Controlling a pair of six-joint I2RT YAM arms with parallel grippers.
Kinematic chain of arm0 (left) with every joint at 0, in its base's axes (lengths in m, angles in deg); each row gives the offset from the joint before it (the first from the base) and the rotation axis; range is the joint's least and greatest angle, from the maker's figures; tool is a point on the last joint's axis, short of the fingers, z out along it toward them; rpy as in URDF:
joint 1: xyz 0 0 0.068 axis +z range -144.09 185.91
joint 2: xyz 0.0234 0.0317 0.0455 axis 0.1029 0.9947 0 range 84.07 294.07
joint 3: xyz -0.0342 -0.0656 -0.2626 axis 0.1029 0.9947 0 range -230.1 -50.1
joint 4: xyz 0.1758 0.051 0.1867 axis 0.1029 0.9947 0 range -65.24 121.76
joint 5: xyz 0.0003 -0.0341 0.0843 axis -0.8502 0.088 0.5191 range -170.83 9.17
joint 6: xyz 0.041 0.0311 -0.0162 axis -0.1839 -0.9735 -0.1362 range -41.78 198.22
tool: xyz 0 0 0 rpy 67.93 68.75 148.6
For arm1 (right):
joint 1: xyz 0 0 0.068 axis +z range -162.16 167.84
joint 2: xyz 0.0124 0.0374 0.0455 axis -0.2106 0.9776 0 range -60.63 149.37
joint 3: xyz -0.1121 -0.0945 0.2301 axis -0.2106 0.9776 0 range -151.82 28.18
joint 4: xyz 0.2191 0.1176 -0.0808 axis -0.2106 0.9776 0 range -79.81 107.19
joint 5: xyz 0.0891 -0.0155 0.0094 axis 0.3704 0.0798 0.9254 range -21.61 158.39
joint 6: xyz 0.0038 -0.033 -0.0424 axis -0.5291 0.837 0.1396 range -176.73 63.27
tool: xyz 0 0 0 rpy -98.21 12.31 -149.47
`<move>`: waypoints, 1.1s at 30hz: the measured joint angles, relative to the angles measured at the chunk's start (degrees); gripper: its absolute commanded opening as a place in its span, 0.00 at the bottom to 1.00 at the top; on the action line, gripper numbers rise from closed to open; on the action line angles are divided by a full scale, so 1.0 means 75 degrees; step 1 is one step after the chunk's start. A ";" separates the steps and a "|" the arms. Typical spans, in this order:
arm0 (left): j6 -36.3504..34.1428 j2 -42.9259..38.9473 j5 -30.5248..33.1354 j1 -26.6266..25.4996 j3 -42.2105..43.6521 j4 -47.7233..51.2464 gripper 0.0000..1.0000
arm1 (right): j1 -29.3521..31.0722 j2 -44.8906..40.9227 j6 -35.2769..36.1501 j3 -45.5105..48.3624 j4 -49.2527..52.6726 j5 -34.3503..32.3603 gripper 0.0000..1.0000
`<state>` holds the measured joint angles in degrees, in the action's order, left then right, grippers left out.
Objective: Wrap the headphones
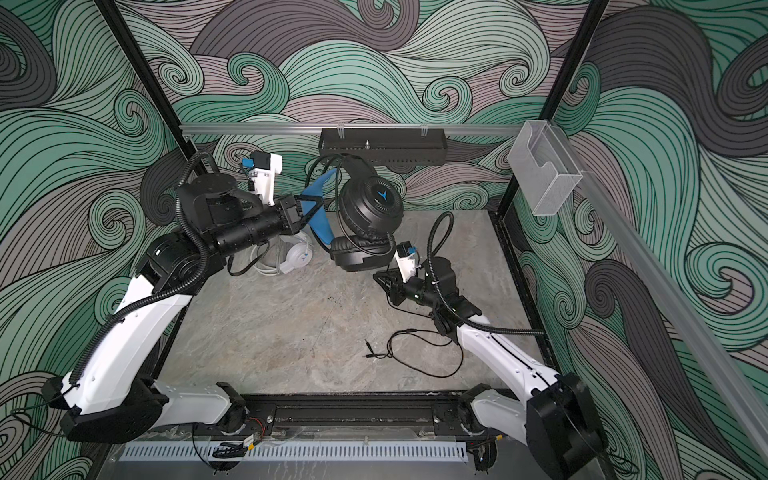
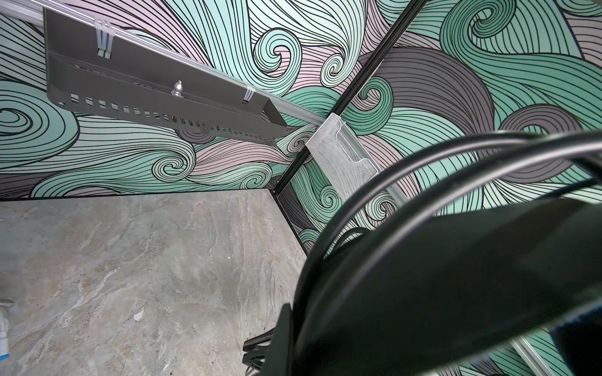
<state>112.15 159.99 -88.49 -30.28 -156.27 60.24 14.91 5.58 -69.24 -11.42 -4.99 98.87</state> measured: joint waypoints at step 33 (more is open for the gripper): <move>0.1451 0.1376 0.4217 0.0154 0.0055 -0.0052 0.00 | 0.4430 -0.1029 0.3075 -0.2043 0.5196 -0.4788 0.00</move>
<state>123.03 170.31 -56.87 -29.12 -155.86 59.85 48.13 -2.13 -46.19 -26.74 33.98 62.96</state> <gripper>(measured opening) 0.069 0.054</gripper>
